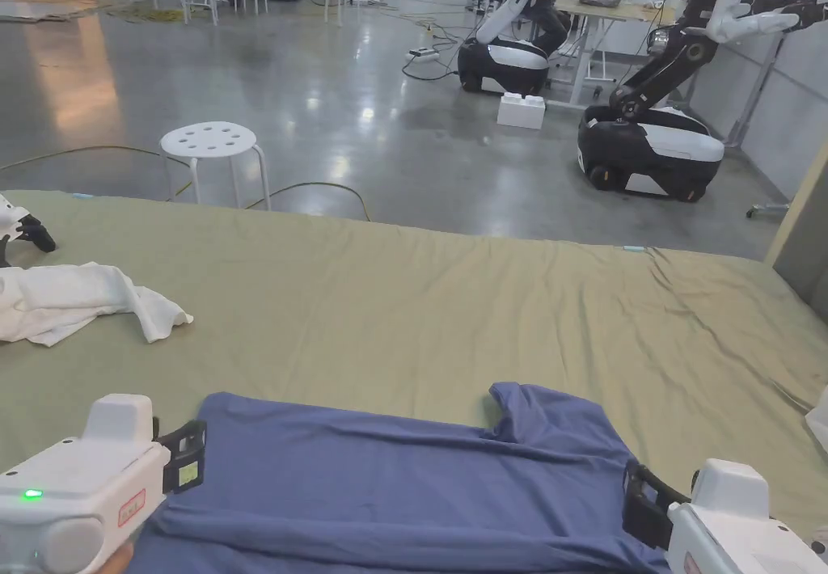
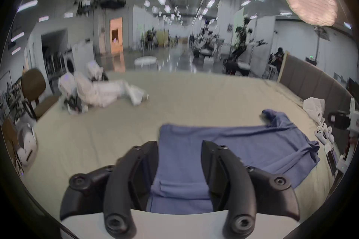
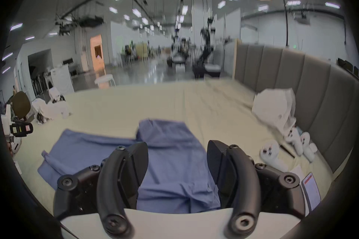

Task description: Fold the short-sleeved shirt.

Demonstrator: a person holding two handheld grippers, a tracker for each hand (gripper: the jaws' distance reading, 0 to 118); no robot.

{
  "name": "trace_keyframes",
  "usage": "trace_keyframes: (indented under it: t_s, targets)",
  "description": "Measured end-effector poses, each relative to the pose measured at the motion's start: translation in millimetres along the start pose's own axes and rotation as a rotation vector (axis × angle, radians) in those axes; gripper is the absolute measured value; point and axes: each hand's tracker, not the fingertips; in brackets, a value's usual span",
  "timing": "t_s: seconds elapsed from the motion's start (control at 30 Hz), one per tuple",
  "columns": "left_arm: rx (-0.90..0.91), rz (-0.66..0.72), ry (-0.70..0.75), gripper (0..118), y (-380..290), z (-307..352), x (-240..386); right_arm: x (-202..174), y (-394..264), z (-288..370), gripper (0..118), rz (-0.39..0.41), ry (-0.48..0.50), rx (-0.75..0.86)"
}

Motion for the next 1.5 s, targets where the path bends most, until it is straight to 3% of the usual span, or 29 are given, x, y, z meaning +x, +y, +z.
trace_keyframes:
  t_s: [0.03, 0.1, 0.13, 0.17, 0.2, 0.23, 0.5, 0.8, 0.87, 0.97, 1.0, 1.2, 1.33, 1.43, 1.47, 1.5]
  targets:
    - [0.062, -0.027, -0.008, 29, 0.7, 11.9, 4.2, -5.6, 2.0, 10.9, 46, -0.002, -0.003, 0.055]
    - [0.140, -0.054, 0.040, 26, 1.8, 33.6, 13.2, -16.6, 6.2, 28.0, 42, -0.001, 0.001, 0.143]
    - [0.175, -0.054, 0.054, 23, -0.6, 37.5, 8.8, -21.1, 7.7, 36.3, 33, 0.004, 0.001, 0.169]
    - [0.202, -0.061, 0.052, 13, -1.5, 47.1, 9.9, -25.4, 8.0, 44.0, 11, -0.004, 0.000, 0.207]
    - [0.227, -0.061, 0.058, 4, -2.5, 55.2, 11.1, -28.3, 8.1, 51.3, 6, -0.006, -0.001, 0.235]
    - [0.257, -0.069, 0.065, 0, -4.4, 64.0, 12.1, -30.8, 9.1, 56.2, 6, -0.009, 0.018, 0.259]
    - [0.273, -0.033, 0.112, 0, -21.2, 91.3, -10.5, -44.0, 11.6, 84.0, 1, 0.012, 0.009, 0.329]
    - [-0.266, 0.120, 0.054, 0, -59.2, 17.4, -64.7, -39.7, -2.8, 82.8, 1, 0.022, 0.019, 0.255]
    - [-0.354, 0.150, 0.037, 18, -68.6, -3.6, -72.5, -36.2, -7.7, 81.6, 1, 0.019, 0.012, 0.235]
    - [-0.462, 0.168, 0.043, 71, -72.7, -18.2, -64.4, -29.7, -14.1, 81.2, 1, 0.019, -0.002, 0.217]
    - [-0.501, 0.166, 0.041, 77, -75.3, -25.2, -64.6, -27.7, -15.9, 80.7, 1, 0.019, -0.007, 0.212]
    - [-0.727, 0.079, 0.129, 76, -90.9, -37.4, -39.2, -10.3, -28.5, 80.4, 1, 0.000, -0.045, 0.160]
    - [-0.665, 0.065, 0.143, 67, -80.9, -16.1, -21.8, 2.2, -36.9, 79.9, 1, -0.027, -0.063, 0.121]
    - [-0.642, 0.050, 0.111, 34, -75.0, -3.0, -10.2, 13.9, -41.3, 75.3, 1, -0.045, -0.080, 0.080]
    - [-0.639, 0.048, 0.089, 14, -78.7, -15.3, -21.2, 19.4, -42.3, 71.7, 1, -0.047, -0.086, 0.054]
    - [-0.634, 0.049, 0.058, 2, -77.2, -13.8, -20.6, 24.7, -42.9, 67.8, 2, -0.046, -0.096, 0.014]
